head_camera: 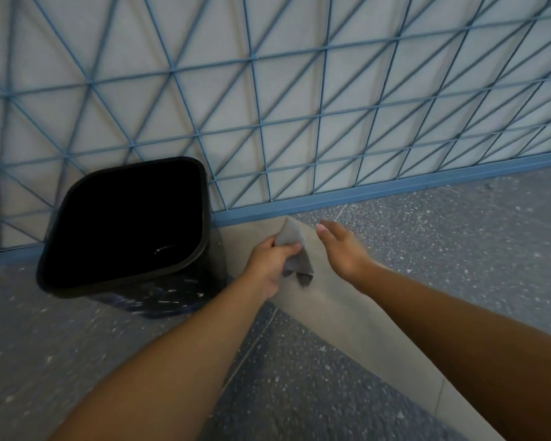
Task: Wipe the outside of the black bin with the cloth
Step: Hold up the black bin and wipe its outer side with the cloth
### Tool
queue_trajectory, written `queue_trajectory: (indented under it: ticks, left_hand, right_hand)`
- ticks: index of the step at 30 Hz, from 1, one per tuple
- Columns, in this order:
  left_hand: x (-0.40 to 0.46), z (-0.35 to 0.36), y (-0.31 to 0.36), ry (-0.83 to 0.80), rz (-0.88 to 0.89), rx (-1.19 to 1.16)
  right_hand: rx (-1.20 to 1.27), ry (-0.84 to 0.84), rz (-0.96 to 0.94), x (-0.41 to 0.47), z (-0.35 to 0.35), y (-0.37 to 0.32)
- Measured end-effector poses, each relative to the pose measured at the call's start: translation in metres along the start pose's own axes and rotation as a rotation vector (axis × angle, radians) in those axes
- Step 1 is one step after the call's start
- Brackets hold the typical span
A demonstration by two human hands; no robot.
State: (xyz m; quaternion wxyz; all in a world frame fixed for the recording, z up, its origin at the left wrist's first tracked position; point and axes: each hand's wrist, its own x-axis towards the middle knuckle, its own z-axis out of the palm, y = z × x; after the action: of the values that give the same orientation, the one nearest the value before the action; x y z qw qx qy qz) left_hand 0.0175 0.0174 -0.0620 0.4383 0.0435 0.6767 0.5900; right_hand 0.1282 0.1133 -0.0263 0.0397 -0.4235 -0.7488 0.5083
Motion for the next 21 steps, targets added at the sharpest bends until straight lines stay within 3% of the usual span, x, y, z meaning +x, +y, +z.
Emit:
queue_trajectory:
  ticks: [3,6,10,13,17,21]
  left_hand:
    - [-0.033,0.007,0.018,-0.118,0.101,0.051]
    - [-0.066,0.012,0.037,-0.214,0.197,0.185]
    - [-0.100,0.002,0.064,-0.367,0.282,0.462]
    - [-0.118,-0.007,0.076,-0.380,0.388,0.621]
    - [-0.137,-0.022,0.080,-0.381,0.399,0.655]
    - [-0.144,-0.050,0.100,-0.411,0.470,0.679]
  right_hand:
    - [0.392,-0.108,0.254,-0.021,0.003,-0.033]
    - [0.521,-0.194,0.370,-0.036,0.007,-0.048]
    - [0.615,-0.193,0.373,-0.055,0.002,-0.056]
    - [0.604,-0.150,0.393,-0.069,-0.002,-0.066]
    - [0.855,-0.168,0.472,-0.082,0.005,-0.079]
    - [1.021,-0.091,0.377,-0.078,0.020,-0.075]
